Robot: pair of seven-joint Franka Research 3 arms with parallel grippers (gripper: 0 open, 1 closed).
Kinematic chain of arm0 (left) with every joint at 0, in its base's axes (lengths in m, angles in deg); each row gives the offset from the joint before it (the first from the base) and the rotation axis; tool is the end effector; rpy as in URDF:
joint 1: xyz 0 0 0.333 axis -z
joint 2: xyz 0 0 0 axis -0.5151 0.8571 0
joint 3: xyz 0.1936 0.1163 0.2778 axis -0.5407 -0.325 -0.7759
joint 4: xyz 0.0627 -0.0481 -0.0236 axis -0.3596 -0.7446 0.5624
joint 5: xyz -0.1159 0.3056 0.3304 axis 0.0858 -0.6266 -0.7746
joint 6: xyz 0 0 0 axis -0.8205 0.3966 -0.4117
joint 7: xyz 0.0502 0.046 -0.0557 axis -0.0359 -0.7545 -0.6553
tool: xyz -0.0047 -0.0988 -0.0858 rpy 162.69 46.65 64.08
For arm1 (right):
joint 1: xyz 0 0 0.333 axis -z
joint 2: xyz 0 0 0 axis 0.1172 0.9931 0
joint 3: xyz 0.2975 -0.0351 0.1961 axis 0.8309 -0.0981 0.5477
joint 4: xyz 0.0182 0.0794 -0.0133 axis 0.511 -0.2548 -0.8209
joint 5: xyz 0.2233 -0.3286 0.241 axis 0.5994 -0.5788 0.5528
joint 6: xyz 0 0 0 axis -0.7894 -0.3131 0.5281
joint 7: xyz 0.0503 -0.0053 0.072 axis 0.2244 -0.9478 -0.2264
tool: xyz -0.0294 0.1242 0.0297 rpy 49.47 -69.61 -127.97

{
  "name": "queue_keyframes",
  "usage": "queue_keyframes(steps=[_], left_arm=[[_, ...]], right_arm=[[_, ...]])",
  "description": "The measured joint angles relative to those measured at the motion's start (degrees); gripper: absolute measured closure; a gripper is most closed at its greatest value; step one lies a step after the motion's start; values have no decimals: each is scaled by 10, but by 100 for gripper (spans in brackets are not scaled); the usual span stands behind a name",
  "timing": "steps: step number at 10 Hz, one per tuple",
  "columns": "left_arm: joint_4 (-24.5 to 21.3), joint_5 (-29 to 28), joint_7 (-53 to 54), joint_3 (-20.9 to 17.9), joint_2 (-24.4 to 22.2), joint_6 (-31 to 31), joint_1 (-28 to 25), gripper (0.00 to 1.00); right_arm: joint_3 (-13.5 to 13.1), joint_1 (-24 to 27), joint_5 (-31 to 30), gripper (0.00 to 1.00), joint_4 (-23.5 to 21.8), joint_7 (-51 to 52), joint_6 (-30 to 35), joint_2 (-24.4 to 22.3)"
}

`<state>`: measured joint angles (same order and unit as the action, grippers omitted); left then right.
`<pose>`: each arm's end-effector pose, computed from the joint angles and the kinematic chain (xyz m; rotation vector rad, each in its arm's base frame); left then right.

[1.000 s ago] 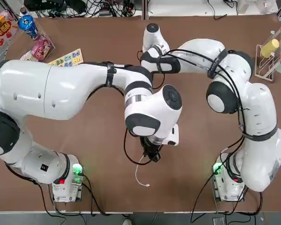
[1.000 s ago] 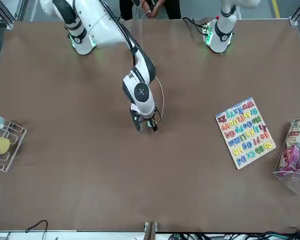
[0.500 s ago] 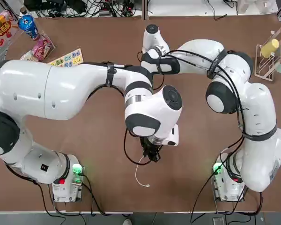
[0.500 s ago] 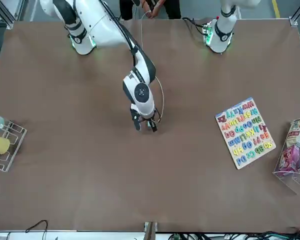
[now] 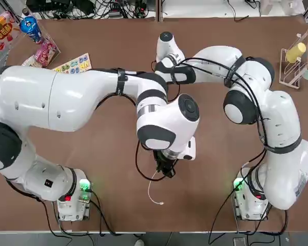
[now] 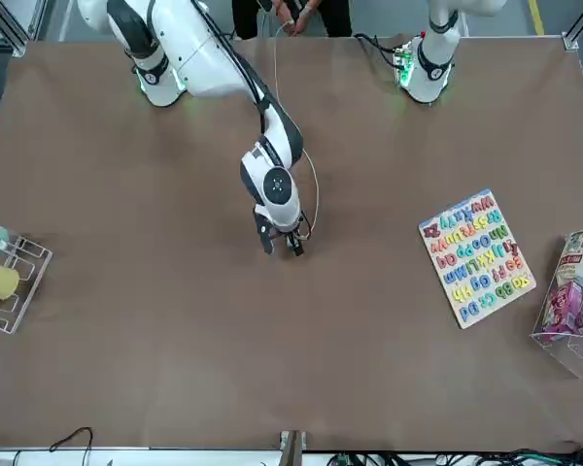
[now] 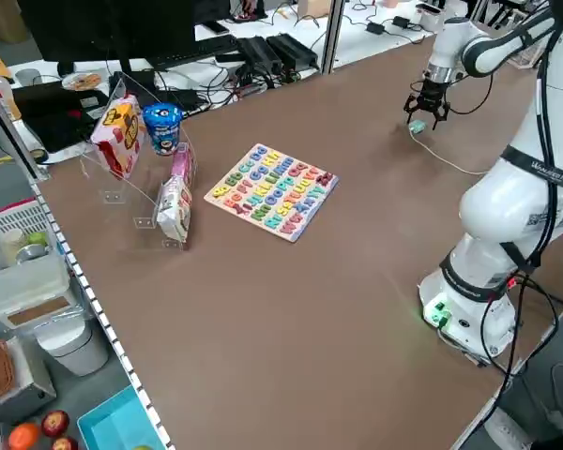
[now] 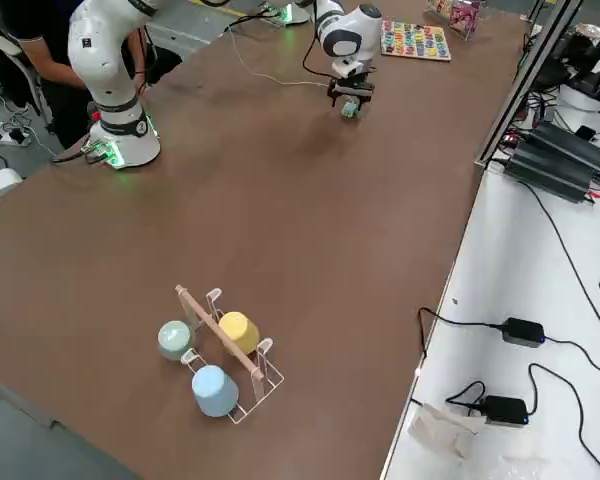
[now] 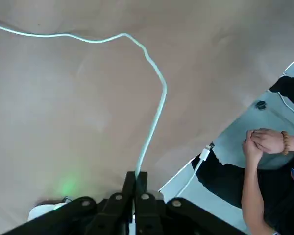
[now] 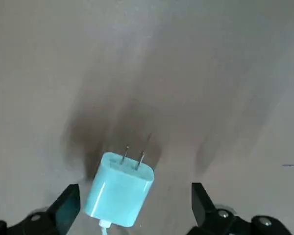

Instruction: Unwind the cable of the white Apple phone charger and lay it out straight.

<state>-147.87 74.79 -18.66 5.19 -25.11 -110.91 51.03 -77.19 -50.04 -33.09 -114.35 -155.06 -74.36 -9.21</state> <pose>0.0518 -0.6220 0.4319 -2.6702 1.3528 0.4290 0.5689 0.5715 0.1447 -2.5967 1.7200 0.1901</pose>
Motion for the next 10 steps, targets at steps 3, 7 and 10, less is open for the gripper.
queue_keyframes(steps=[3,7,10], left_arm=[[-4,0,0,5,0,1,0,97],[-4,0,0,5,0,1,0,97],[-4,0,0,5,0,1,-1,97]], right_arm=[[0,0,0,0,0,-1,0,2],[-1,0,0,13,0,-1,0,8],[-4,0,0,46,3,-1,-1,7]])
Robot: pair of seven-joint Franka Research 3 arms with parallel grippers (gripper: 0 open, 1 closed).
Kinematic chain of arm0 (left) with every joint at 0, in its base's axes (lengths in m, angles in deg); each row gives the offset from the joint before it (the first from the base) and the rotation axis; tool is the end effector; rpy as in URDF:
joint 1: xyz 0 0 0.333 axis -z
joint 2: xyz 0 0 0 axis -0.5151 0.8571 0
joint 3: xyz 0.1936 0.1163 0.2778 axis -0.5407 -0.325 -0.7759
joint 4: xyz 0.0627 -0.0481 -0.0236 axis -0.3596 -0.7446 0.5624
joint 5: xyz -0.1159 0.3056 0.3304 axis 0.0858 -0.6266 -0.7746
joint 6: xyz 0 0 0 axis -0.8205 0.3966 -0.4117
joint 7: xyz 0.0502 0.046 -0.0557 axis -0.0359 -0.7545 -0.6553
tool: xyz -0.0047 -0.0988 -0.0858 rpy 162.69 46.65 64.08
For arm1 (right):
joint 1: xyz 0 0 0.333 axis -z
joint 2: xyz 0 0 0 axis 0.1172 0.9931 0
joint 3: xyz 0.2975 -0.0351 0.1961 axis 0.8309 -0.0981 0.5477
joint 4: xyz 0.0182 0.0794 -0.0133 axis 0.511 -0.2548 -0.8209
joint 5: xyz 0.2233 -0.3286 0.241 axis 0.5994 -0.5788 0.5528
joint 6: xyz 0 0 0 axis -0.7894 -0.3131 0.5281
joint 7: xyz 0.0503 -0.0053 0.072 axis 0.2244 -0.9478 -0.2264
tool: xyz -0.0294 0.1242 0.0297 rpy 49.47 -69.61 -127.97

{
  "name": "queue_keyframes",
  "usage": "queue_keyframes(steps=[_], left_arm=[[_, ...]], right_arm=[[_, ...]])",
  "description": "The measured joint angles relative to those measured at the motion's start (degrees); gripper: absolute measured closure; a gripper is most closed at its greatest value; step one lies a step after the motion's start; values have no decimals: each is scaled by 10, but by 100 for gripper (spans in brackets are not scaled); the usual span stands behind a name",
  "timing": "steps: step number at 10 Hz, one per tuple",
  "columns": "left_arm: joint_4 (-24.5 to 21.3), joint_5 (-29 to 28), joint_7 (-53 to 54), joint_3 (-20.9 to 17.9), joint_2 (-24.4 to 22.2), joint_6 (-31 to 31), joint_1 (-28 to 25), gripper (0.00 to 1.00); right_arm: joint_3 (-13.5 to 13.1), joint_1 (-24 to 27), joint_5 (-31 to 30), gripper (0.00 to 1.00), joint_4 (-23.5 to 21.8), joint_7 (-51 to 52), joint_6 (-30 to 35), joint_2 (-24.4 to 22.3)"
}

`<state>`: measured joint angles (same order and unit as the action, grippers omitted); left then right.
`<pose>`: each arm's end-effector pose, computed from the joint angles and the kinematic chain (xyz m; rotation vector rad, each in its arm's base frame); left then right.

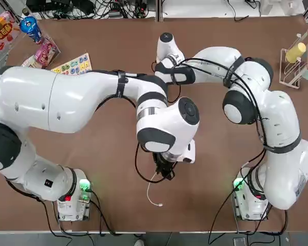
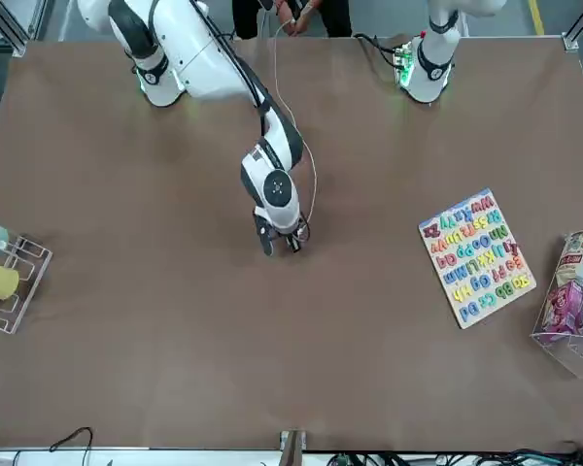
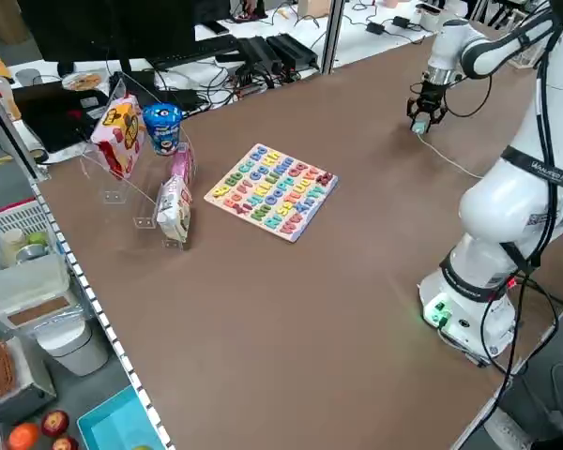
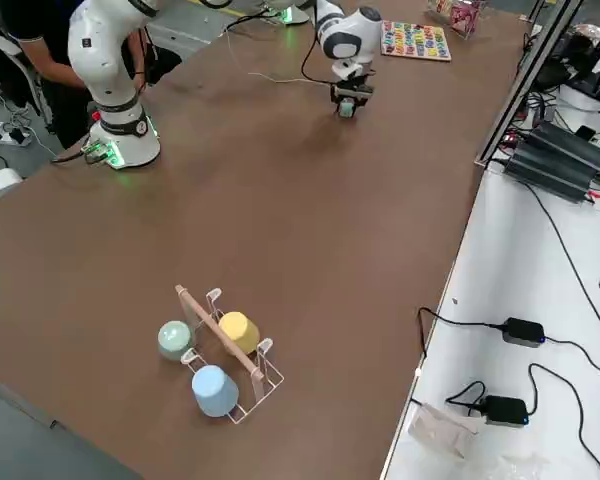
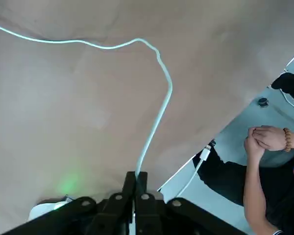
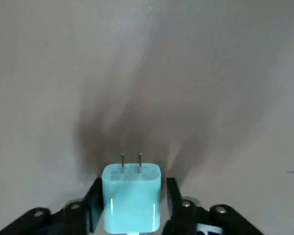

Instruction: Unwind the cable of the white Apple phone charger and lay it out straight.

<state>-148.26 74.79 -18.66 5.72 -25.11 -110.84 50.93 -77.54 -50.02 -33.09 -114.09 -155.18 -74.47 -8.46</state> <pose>0.0466 -0.6203 0.4297 -2.6587 1.3613 0.4327 0.5717 0.5679 0.1365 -2.5967 1.7336 0.1859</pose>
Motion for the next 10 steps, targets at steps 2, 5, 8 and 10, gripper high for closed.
queue_keyframes(steps=[2,5,8,10], left_arm=[[0,0,0,0,0,0,-3,97],[2,0,0,0,0,1,-8,97],[2,0,0,1,0,10,-8,97],[2,0,0,1,0,10,-9,97]], right_arm=[[-1,0,0,49,0,3,0,0],[-3,2,-4,52,1,103,0,0],[-6,7,-11,52,4,238,-1,0],[-9,14,-29,52,15,297,-2,-1]])
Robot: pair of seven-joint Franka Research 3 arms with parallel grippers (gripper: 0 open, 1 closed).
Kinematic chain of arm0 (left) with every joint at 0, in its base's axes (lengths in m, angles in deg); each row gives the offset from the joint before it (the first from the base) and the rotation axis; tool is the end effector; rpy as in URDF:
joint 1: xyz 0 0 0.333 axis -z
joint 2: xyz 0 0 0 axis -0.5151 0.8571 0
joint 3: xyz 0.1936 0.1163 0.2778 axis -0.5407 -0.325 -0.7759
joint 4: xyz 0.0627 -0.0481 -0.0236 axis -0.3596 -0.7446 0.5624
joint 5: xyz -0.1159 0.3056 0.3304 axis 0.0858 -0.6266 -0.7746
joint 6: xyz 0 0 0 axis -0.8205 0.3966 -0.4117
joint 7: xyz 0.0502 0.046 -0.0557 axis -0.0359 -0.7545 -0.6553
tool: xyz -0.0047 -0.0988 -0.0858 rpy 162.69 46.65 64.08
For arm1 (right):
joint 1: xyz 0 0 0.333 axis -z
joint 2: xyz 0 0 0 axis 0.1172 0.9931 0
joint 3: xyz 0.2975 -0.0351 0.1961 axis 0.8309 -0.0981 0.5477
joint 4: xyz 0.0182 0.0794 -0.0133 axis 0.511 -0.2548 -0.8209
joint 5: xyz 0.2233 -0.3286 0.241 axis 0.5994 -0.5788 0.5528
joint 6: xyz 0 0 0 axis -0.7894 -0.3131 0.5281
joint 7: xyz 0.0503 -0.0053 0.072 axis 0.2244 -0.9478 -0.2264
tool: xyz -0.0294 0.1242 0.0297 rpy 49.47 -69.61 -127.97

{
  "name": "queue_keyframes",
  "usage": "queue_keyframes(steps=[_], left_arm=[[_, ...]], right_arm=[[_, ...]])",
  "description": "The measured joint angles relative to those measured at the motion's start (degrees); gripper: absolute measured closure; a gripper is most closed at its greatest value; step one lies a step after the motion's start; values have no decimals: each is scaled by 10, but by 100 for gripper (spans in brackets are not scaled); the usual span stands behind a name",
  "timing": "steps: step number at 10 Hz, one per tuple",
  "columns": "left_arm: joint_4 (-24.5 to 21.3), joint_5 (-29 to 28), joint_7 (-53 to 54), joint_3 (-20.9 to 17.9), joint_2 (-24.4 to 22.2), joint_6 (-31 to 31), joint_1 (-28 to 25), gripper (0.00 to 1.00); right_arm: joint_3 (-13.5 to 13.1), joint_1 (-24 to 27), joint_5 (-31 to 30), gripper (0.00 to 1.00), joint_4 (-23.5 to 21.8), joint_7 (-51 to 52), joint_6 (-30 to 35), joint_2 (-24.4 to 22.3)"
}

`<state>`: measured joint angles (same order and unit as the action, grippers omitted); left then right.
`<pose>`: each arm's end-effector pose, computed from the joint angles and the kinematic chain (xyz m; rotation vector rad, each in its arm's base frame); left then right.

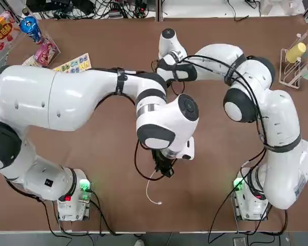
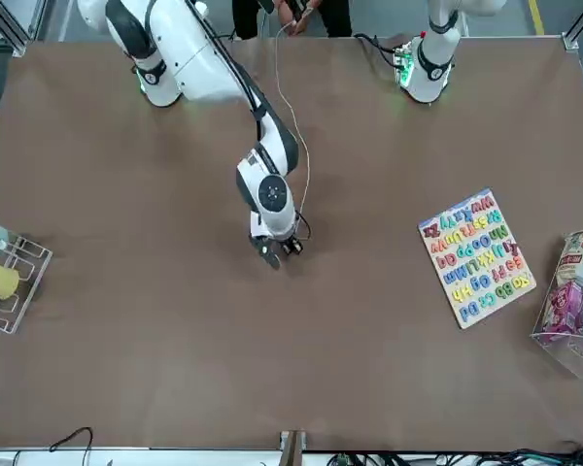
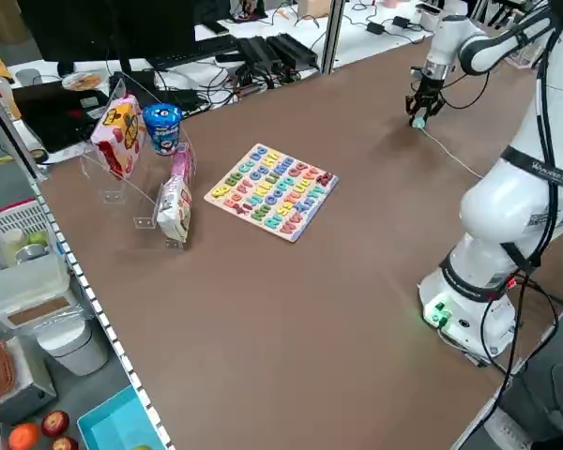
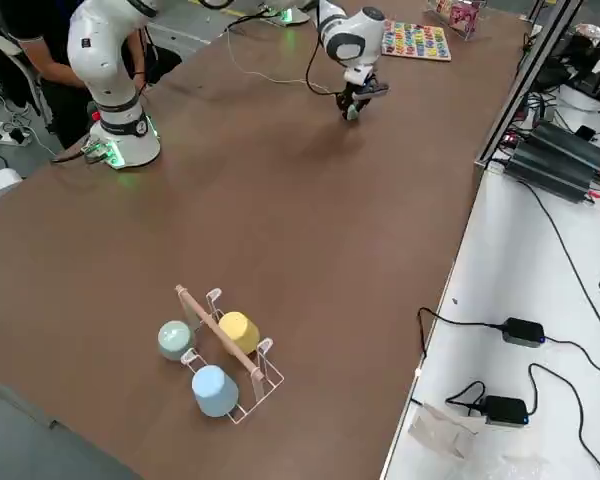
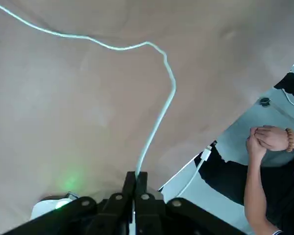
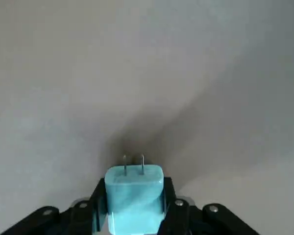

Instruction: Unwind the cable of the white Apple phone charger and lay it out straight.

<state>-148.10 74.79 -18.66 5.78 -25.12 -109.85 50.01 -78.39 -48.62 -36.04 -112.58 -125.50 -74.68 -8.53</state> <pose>0.0560 -0.6176 0.4304 -2.6573 1.3378 0.4423 0.6014 0.5515 0.1503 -2.9260 1.0009 0.0807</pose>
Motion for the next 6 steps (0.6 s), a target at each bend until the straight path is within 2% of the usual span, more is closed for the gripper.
queue_keyframes(steps=[6], left_arm=[[0,0,2,0,0,3,-10,97]], right_arm=[[-5,34,-20,52,29,248,-1,0]])
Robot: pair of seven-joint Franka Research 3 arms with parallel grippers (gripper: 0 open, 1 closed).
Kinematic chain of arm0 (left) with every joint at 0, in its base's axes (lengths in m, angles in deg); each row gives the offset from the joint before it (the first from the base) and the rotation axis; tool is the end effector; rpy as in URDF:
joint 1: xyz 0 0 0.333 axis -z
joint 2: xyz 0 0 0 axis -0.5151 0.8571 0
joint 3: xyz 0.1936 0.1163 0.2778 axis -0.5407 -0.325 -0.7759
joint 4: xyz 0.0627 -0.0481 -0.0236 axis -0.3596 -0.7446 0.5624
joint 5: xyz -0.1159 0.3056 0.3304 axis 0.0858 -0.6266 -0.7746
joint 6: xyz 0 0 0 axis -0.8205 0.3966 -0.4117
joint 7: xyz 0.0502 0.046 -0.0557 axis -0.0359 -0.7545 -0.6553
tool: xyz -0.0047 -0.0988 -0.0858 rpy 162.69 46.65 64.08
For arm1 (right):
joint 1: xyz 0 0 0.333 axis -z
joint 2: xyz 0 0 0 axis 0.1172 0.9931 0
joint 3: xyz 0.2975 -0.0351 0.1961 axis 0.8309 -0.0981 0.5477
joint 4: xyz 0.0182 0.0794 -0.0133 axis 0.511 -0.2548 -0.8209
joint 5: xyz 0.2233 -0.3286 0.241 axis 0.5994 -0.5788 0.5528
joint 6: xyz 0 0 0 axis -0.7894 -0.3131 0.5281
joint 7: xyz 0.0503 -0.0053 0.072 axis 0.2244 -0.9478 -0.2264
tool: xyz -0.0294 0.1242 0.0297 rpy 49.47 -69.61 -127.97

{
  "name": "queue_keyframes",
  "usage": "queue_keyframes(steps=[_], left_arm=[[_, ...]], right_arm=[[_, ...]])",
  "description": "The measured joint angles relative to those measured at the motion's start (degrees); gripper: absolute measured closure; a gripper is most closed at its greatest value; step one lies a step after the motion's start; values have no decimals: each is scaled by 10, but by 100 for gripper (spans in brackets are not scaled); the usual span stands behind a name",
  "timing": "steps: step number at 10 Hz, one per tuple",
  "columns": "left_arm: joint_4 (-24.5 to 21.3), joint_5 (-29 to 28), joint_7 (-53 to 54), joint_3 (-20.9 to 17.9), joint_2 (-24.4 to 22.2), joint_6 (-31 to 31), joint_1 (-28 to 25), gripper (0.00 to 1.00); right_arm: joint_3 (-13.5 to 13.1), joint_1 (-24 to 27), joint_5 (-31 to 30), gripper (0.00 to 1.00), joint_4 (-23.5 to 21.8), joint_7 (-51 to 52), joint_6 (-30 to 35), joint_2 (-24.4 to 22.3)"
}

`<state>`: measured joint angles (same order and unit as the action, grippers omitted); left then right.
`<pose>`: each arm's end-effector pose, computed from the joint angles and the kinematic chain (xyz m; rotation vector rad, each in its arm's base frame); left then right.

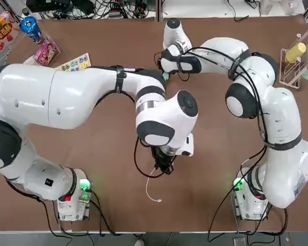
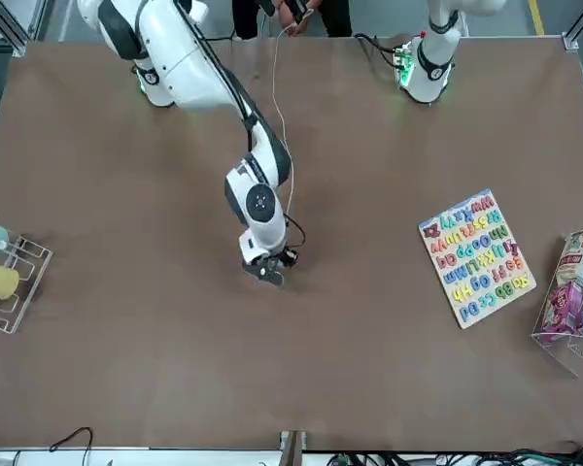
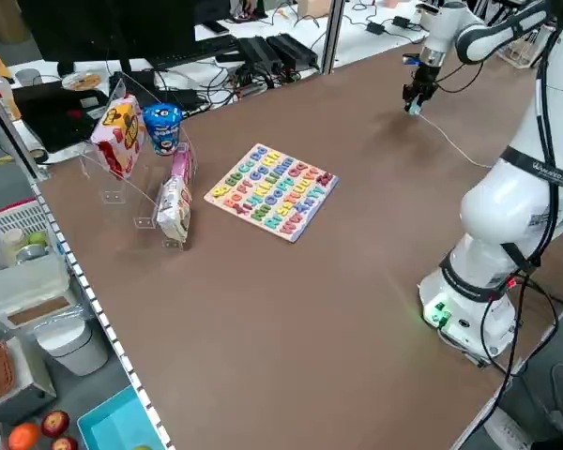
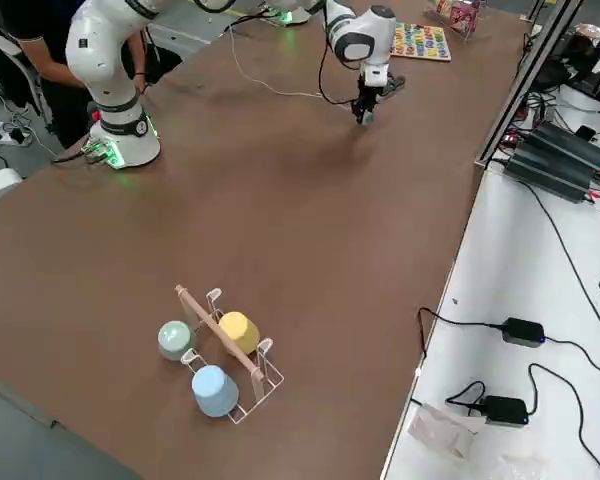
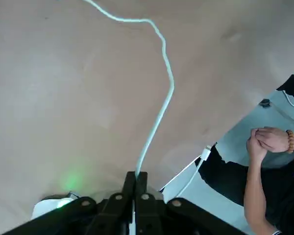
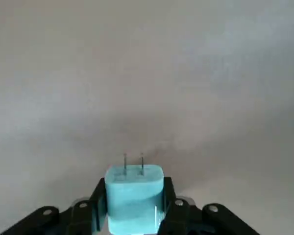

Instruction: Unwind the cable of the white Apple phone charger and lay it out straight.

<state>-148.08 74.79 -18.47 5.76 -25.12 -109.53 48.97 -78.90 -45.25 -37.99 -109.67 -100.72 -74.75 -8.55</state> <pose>0.0673 -0.6157 0.4303 -2.6650 1.3172 0.4480 0.6514 0.5205 0.1761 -3.0394 0.4103 -0.0319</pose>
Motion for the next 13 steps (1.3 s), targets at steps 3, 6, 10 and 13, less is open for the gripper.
queue_keyframes(steps=[3,6,10,13], left_arm=[[0,0,0,1,0,4,-3,97],[0,0,0,1,0,6,-3,97],[-2,0,1,-2,0,7,-10,97],[-3,-12,9,-4,0,7,-23,97]], right_arm=[[-5,15,-7,52,22,66,-4,0],[-12,27,-12,52,24,113,-63,16],[-26,32,-20,52,51,163,-93,46],[-33,32,-32,52,63,177,-117,63]])
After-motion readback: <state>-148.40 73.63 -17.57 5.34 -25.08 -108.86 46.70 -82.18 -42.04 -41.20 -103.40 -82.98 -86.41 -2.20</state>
